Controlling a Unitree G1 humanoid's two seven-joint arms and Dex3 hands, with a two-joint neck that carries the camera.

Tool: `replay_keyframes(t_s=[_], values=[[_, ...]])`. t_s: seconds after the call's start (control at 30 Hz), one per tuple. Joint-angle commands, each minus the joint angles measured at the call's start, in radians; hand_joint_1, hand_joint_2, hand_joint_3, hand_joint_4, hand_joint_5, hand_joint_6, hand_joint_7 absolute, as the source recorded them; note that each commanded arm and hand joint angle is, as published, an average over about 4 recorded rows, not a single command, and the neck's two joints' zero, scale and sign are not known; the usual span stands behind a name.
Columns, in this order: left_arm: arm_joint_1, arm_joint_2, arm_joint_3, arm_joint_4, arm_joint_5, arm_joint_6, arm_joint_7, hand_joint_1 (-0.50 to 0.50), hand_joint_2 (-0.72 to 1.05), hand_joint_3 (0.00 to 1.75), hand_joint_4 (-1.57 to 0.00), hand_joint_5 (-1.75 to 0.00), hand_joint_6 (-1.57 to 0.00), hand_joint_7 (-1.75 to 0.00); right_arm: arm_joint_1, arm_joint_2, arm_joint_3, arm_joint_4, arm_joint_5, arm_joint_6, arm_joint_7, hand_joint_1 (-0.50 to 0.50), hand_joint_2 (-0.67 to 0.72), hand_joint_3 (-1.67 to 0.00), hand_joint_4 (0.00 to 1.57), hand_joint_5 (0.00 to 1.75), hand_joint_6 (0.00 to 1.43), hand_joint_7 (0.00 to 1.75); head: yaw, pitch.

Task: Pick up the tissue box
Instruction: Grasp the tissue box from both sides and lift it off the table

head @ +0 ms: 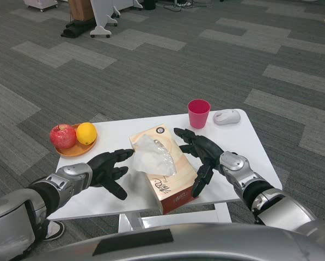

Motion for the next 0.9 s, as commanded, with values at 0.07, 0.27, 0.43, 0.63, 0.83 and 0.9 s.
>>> replay_keyframes(t_s=[0.07,0.27,0.43,0.63,0.83,0.9], values=[[-0.033,0.0,-0.011,0.002,-0.008,0.003,0.002,0.5,1.05,0.17,0.0,0.0,0.0,0.0,-0.002,0.017,0.006,-0.006,0.0,-0.01,0.002,0.17,0.41,-0.16,0.0,0.58,0.0,0.0,0.002,0.0],[-0.039,-0.006,-0.015,0.004,-0.011,0.006,0.008,0.5,1.05,0.22,0.0,0.0,0.0,0.0,-0.002,0.027,0.013,-0.013,0.0,-0.01,0.002,0.17,0.41,-0.16,0.0,0.65,0.0,0.0,0.006,0.003],[-0.041,-0.009,-0.016,0.004,-0.03,0.005,0.015,0.5,1.05,0.17,0.0,0.0,0.0,0.0,-0.002,0.031,0.029,-0.013,0.0,-0.01,0.001,0.17,0.41,-0.16,0.0,0.58,0.0,0.0,0.007,0.005],[-0.041,-0.011,-0.015,0.004,-0.065,-0.001,0.031,0.5,1.05,0.22,0.0,0.0,0.0,0.0,-0.002,0.034,0.044,-0.014,0.0,-0.01,0.001,0.17,0.41,-0.16,0.0,0.63,0.0,0.0,0.007,0.006],[-0.041,-0.012,-0.012,0.004,-0.091,-0.009,0.042,0.5,1.05,0.17,0.0,0.0,0.0,0.0,-0.002,0.038,0.051,-0.015,0.0,-0.01,0.001,0.18,0.41,-0.16,0.0,0.63,0.0,0.0,0.012,0.008],[-0.041,-0.012,-0.012,0.005,-0.099,-0.011,0.045,0.5,1.05,0.17,0.0,0.0,0.0,0.0,-0.002,0.038,0.057,-0.018,0.0,-0.01,0.001,0.19,0.41,-0.16,0.0,0.61,0.0,0.0,0.014,0.009]])
